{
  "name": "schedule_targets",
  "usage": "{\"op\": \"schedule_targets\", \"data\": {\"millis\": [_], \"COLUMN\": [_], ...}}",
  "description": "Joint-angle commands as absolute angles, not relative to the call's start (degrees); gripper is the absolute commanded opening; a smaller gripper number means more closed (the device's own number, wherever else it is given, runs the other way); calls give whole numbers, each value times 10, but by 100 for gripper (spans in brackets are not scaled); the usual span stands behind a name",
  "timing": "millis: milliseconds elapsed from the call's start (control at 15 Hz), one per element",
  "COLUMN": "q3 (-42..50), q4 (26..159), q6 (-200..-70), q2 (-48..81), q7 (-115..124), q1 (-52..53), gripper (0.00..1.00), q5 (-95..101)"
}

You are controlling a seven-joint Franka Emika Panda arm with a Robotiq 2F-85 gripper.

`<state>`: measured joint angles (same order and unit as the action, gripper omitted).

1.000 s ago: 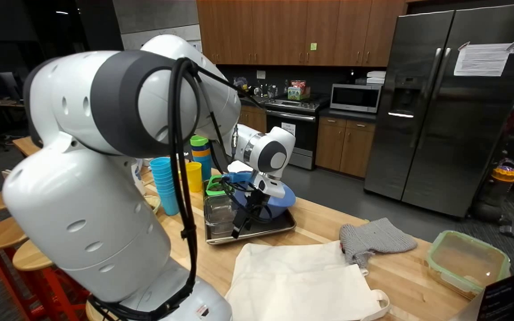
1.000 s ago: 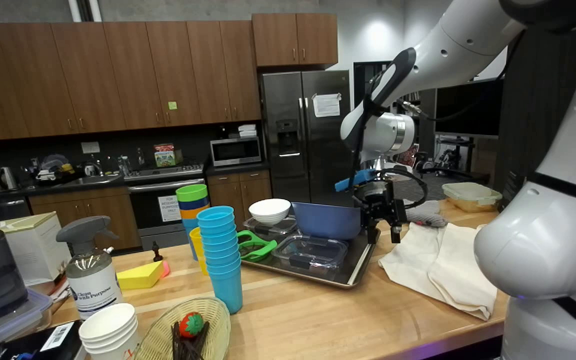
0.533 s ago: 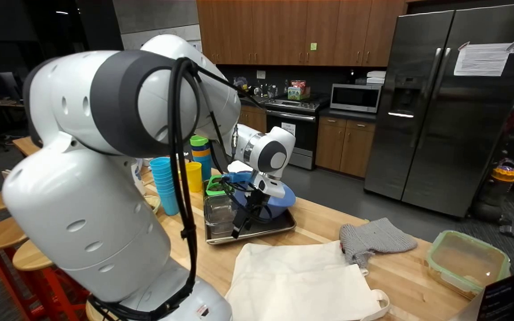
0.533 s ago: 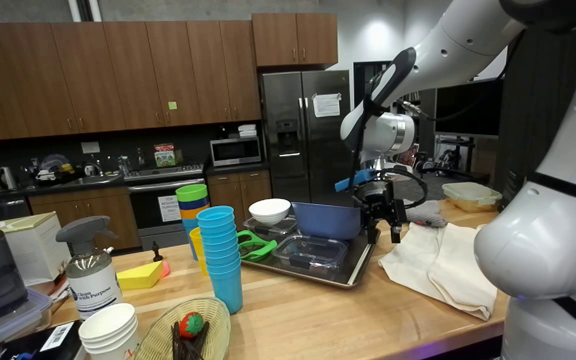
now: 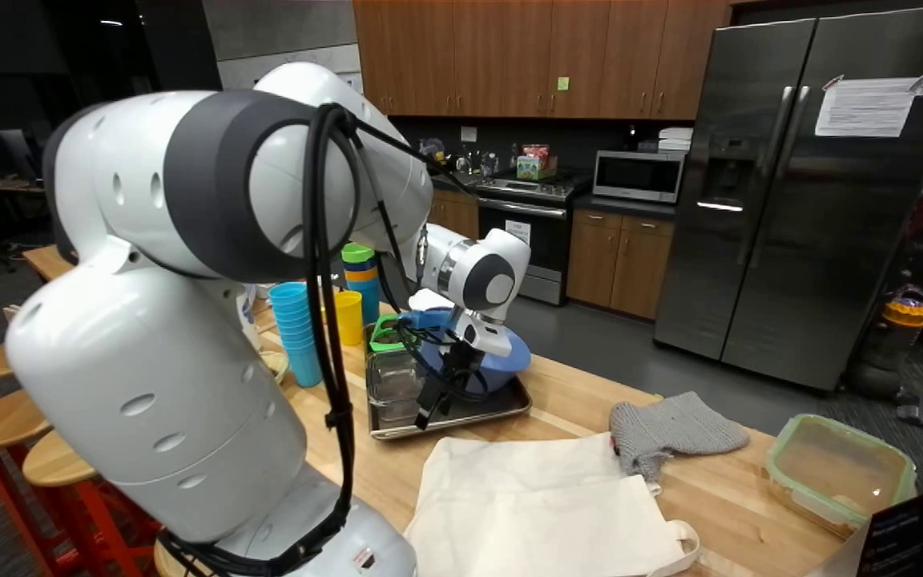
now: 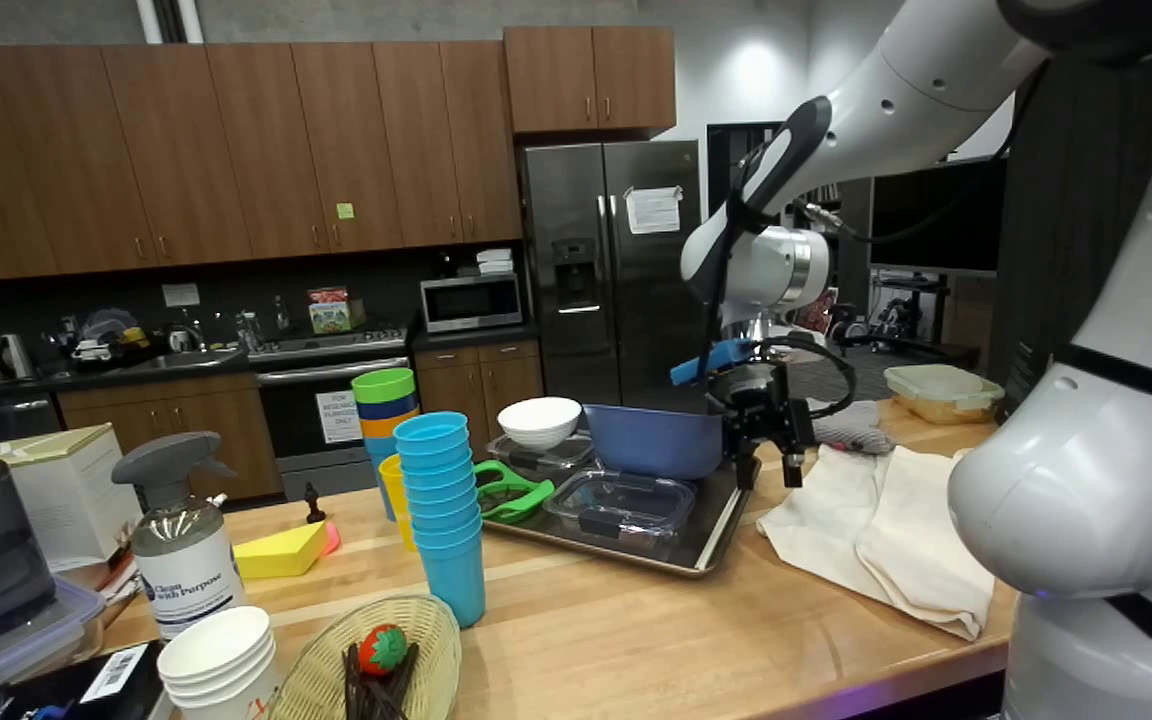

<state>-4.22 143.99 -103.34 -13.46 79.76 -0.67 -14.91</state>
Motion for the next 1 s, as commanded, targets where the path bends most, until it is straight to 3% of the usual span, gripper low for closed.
{"op": "schedule_targets", "data": {"millis": [0,600,933], "q3": [-40,-30,-30], "q4": [1424,1353,1368], "q6": [-998,-799,-907], "q2": [-121,-60,-68], "q7": [828,979,1049], "q1": [-11,-17,-12], "gripper": [100,100,100], "q5": [-149,-182,-189]}}
